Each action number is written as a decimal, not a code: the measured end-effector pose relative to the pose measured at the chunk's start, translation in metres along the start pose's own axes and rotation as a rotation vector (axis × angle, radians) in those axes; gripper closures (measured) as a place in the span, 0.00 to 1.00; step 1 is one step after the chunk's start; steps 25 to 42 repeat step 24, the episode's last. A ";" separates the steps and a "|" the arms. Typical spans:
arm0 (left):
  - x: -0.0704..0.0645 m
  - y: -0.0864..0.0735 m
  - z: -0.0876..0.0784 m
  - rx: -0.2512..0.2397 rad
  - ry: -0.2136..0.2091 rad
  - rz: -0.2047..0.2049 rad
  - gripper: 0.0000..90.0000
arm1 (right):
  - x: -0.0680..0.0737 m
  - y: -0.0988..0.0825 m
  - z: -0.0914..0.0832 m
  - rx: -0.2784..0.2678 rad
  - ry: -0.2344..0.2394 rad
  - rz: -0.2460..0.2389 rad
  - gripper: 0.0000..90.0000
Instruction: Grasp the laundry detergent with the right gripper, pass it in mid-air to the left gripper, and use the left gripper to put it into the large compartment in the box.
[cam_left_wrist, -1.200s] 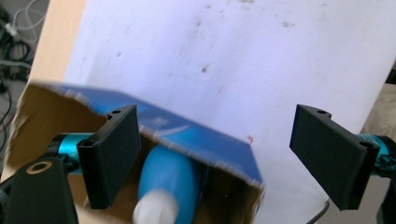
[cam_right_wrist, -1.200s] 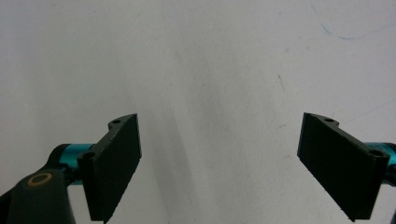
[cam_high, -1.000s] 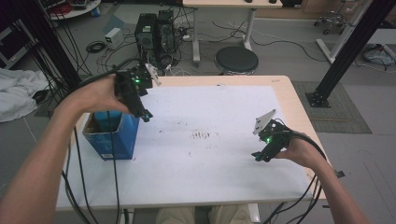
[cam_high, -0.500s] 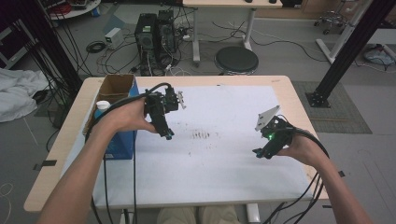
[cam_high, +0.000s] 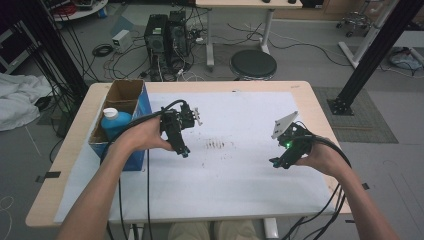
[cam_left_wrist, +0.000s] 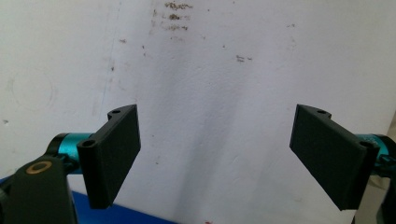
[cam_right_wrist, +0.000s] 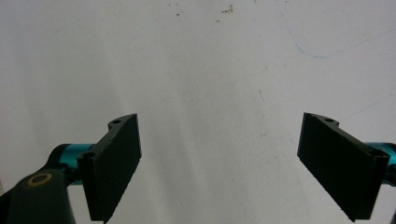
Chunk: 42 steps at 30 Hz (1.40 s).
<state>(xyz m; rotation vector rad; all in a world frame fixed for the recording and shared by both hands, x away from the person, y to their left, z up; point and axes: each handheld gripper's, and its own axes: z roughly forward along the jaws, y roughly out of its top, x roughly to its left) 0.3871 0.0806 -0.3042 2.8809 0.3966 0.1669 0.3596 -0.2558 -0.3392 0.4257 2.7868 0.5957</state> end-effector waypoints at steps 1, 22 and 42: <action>0.000 0.000 0.001 0.000 -0.001 -0.003 0.18 | 0.000 0.000 0.000 -0.001 0.000 0.000 0.14; -0.003 -0.015 0.025 0.005 0.000 -0.063 0.18 | 0.006 -0.002 0.010 0.009 -0.005 -0.001 0.14; -0.002 -0.020 0.029 -0.009 0.003 -0.088 0.18 | 0.006 -0.003 0.013 0.018 -0.003 0.001 0.14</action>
